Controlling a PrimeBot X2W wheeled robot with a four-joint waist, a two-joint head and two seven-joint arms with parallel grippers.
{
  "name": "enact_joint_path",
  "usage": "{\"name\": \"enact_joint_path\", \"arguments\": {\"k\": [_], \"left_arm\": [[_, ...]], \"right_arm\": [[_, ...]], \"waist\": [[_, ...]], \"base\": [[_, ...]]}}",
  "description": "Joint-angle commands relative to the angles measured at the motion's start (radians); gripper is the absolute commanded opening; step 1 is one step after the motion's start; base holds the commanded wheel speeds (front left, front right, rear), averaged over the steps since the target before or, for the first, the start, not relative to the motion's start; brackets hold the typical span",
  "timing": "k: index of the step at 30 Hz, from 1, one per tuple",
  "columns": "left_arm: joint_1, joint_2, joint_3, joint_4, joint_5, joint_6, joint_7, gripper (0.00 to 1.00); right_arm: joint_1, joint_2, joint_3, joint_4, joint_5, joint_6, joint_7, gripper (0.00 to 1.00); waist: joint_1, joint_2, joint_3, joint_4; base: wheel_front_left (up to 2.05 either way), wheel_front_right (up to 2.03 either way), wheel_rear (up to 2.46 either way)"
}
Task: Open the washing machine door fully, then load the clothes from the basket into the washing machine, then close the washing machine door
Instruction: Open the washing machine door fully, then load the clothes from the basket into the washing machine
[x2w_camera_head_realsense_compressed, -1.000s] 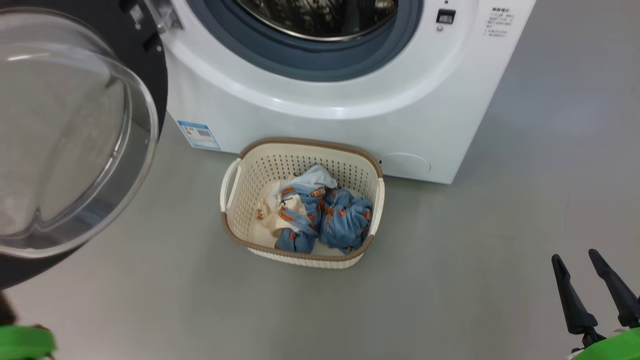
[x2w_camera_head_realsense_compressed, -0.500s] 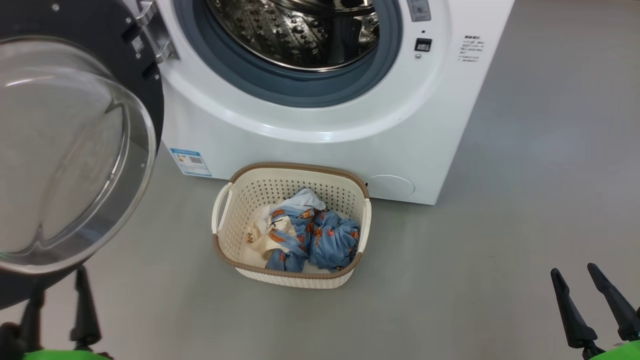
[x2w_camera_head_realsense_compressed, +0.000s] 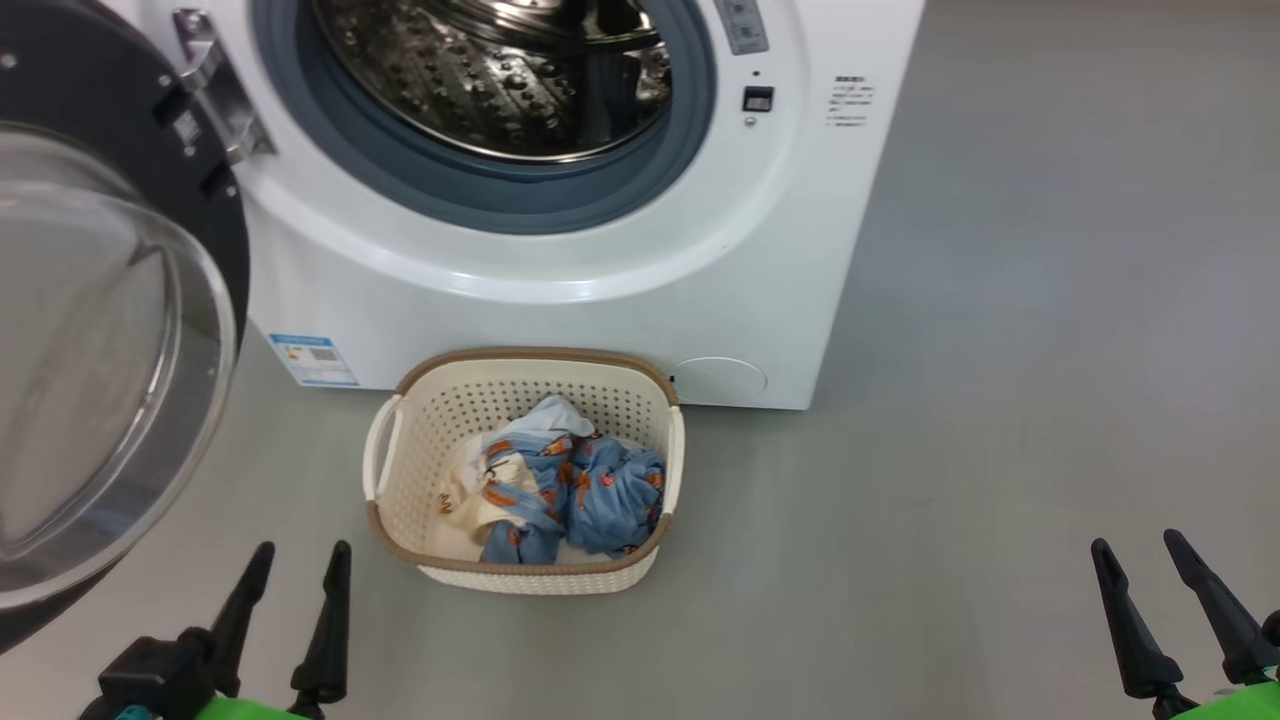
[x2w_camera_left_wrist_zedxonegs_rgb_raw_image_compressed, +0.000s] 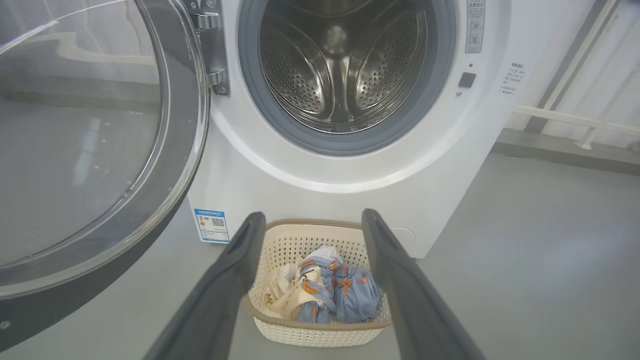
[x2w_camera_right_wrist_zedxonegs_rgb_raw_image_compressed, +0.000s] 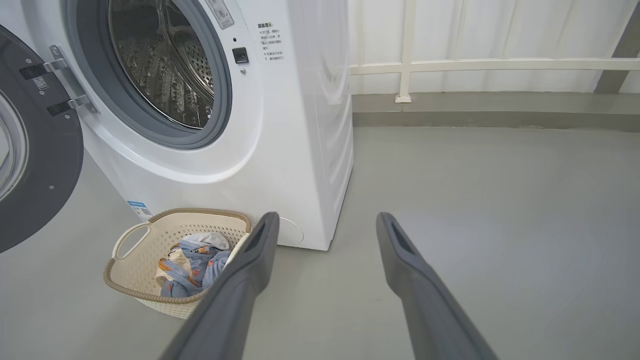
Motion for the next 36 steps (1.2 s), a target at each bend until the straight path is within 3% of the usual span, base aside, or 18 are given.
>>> {"name": "enact_joint_path", "arguments": {"k": [1, 20, 36], "left_arm": [[-0.02, 0.022, 0.029, -0.016, -0.013, -0.001, -0.005, 1.0], [-0.026, 0.031, 0.008, 0.001, -0.083, -0.001, -0.005, 1.0], [-0.036, 0.059, -0.037, 0.03, -0.167, -0.002, -0.005, 1.0]], "right_arm": [[0.002, -0.023, 0.022, -0.021, -0.013, 0.003, -0.012, 1.0], [0.021, -0.02, 0.006, -0.013, -0.009, 0.003, -0.012, 1.0], [0.022, -0.013, 0.008, -0.013, -0.011, 0.003, -0.012, 1.0]], "waist": [[0.0, 0.0, -0.005, -0.029], [0.0, 0.0, -0.014, -0.13], [0.0, 0.0, -0.012, -0.123]], "base": [[0.0, 0.0, 0.0], [0.0, 0.0, 0.0], [0.08, -0.27, 0.19]]}}
